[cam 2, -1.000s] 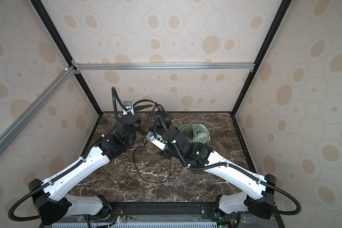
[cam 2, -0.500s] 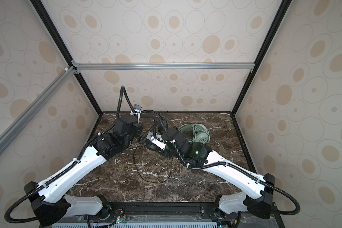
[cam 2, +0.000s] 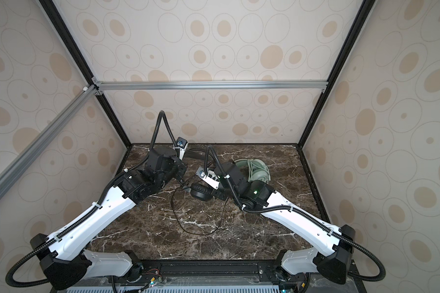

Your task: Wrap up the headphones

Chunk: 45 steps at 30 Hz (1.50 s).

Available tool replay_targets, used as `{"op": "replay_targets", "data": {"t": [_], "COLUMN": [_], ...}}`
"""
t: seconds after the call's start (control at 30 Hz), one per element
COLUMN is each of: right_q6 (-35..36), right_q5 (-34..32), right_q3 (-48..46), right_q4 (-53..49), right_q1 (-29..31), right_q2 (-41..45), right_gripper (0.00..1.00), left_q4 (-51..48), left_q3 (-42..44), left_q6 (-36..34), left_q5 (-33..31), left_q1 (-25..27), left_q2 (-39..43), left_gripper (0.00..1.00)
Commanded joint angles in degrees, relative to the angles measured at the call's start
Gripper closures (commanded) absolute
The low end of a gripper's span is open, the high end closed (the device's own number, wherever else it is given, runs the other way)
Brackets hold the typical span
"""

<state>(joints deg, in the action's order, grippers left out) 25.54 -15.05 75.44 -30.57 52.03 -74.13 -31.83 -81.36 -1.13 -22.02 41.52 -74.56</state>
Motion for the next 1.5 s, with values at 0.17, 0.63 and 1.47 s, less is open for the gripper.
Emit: {"op": "replay_targets", "data": {"t": [0.17,0.63,1.47], "right_q6": [-0.2,2.9,4.8], "right_q5": [0.9,4.5,0.9], "right_q3": [-2.4,1.8,7.8], "right_q4": [0.3,-4.6,-9.6], "right_q1": [-3.2,-3.5,-3.1], "right_q2": [3.1,5.0,2.7], "right_gripper": [1.0,0.97,0.96], "left_q4": [-4.1,-4.9,0.5], "left_q3": [-3.2,-2.3,5.1], "left_q6": [-1.0,-0.6,-0.7], "left_q5": [5.7,3.9,7.1], "left_q1": [0.0,-0.1,-2.6], "left_q2": [0.1,0.3,2.2], "left_gripper": [1.0,1.0,1.0]}}
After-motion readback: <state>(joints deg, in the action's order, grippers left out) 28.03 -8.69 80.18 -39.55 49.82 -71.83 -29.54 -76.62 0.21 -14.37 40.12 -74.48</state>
